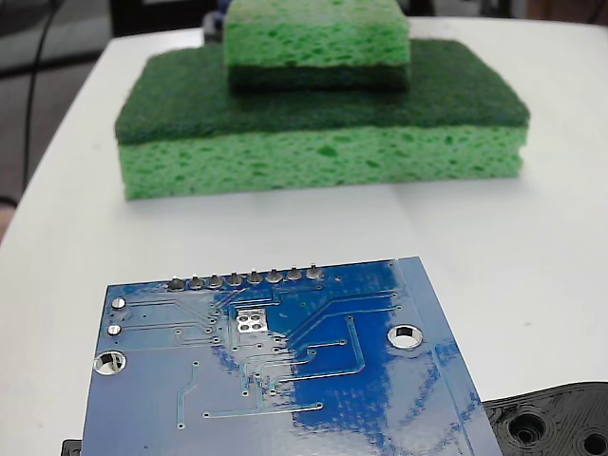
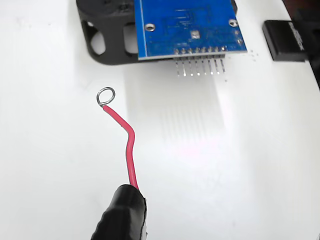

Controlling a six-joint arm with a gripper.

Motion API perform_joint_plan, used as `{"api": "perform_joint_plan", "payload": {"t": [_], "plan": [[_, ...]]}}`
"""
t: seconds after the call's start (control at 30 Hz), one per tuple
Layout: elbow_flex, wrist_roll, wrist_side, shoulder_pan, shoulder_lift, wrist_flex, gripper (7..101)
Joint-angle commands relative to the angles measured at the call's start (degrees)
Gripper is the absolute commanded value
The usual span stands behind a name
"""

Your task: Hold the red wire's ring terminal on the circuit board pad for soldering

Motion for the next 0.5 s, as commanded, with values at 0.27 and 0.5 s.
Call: {"api": "perform_joint_plan", "payload": {"t": [0.27, 0.5], "plan": [[6.0, -2.1, 0.4, -0.5, 10.1, 1.7, 100.3], [8.4, -1.6, 0.1, -0.4, 13.4, 1.9, 100.3]]}}
